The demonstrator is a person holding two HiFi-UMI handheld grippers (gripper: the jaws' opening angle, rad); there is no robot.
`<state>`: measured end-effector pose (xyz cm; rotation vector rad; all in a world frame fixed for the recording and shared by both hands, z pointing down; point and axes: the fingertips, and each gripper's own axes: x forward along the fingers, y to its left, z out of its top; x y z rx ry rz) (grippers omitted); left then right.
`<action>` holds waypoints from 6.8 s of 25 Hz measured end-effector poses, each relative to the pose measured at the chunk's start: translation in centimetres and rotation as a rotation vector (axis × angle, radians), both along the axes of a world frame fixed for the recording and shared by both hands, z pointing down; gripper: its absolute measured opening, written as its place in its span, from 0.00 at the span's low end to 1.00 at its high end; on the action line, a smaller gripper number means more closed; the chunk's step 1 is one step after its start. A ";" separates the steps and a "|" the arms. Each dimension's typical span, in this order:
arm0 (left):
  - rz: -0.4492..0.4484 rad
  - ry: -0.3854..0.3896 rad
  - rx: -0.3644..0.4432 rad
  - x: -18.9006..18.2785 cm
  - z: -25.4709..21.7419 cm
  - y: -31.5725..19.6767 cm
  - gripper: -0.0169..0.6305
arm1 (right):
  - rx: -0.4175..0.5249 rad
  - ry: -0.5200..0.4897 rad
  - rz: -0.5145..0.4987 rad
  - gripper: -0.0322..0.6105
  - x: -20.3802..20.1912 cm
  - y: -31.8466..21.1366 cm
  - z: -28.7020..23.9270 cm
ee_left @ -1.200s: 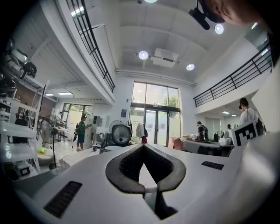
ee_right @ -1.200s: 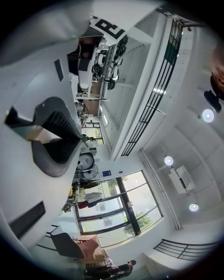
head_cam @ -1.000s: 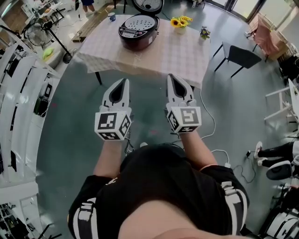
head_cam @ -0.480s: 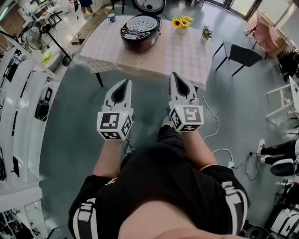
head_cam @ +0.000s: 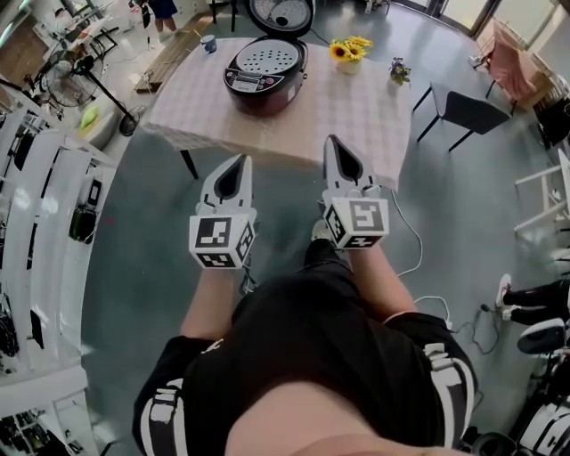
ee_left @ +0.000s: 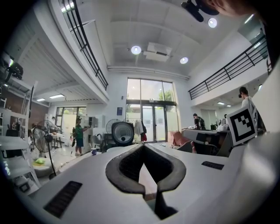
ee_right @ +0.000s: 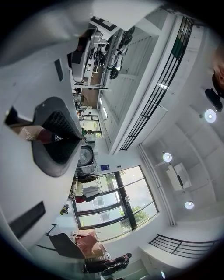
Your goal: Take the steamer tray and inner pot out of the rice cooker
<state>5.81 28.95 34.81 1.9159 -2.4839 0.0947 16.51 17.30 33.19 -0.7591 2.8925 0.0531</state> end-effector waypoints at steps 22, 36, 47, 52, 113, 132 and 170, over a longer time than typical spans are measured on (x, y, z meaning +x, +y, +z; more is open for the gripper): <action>0.026 -0.011 -0.046 -8.9 -1.8 -27.1 0.03 | -0.048 0.035 -0.018 0.05 -9.4 -25.5 -1.3; 0.020 0.012 -0.113 -10.8 -0.1 -33.5 0.03 | -0.112 0.054 -0.019 0.05 -10.4 -32.3 0.3; 0.097 -0.013 -0.112 -16.5 -1.3 -37.5 0.03 | -0.111 0.054 0.059 0.05 -14.8 -34.7 -0.4; 0.167 -0.018 -0.111 -18.8 -1.8 -39.1 0.03 | -0.116 0.057 0.123 0.05 -16.6 -35.3 -1.0; 0.264 0.206 -0.783 -46.2 17.1 -41.7 0.44 | -0.481 0.698 0.168 0.39 -37.8 -38.9 17.6; 0.224 0.452 -0.862 -46.5 19.8 -42.6 0.36 | -0.692 0.725 0.346 0.29 -36.9 -40.9 20.6; 0.279 0.421 -0.642 -43.7 12.5 -41.7 0.15 | -0.385 0.461 0.370 0.13 -36.2 -39.5 10.8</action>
